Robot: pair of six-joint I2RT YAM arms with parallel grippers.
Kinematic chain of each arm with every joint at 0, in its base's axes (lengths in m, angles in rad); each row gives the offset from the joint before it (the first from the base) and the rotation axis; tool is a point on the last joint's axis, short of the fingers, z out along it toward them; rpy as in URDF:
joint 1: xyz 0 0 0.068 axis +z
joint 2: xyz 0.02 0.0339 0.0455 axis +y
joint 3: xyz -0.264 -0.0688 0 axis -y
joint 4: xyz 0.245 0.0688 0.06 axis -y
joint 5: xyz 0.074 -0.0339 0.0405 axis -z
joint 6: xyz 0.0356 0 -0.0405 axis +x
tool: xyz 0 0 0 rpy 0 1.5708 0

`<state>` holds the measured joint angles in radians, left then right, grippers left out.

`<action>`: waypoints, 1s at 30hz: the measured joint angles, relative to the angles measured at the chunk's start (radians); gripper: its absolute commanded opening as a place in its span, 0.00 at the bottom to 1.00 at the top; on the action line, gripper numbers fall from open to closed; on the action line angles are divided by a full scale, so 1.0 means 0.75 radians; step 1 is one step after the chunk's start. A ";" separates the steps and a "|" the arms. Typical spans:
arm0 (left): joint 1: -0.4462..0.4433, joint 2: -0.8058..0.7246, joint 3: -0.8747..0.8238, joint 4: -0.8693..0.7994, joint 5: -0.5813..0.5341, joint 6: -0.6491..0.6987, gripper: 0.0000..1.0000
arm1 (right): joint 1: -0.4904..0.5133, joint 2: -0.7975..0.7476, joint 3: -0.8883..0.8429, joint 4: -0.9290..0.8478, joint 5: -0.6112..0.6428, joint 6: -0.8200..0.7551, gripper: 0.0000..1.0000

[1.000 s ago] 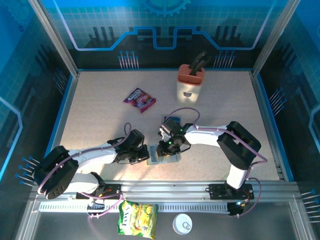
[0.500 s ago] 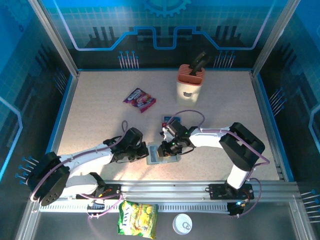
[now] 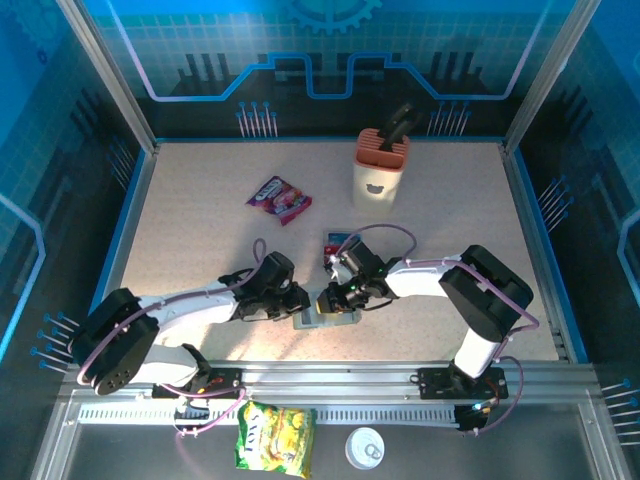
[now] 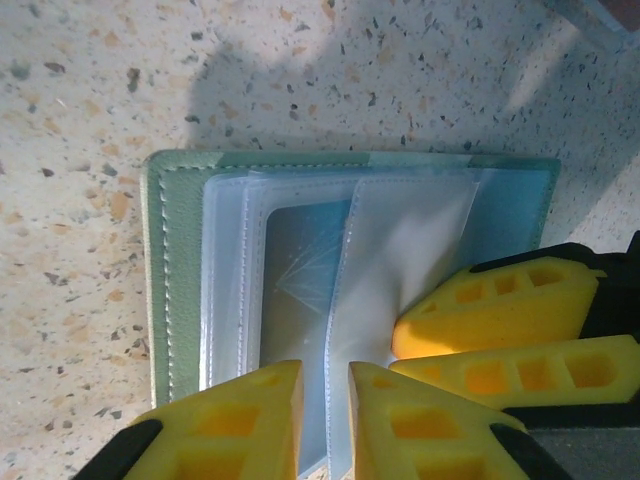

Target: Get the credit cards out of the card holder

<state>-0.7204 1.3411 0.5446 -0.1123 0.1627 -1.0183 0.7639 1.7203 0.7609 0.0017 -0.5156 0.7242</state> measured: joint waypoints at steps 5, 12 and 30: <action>0.000 0.037 0.011 0.019 0.014 -0.004 0.23 | -0.017 0.000 -0.021 0.040 -0.032 0.009 0.24; 0.000 0.089 0.014 0.069 0.039 -0.006 0.26 | -0.035 0.000 -0.045 0.077 -0.066 0.013 0.24; 0.000 0.146 0.027 0.164 0.091 -0.041 0.14 | -0.069 -0.005 -0.115 0.211 -0.142 0.052 0.24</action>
<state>-0.7204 1.4506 0.5648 0.0105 0.2310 -1.0492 0.7120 1.7164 0.6743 0.1600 -0.6224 0.7631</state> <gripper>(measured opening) 0.155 0.238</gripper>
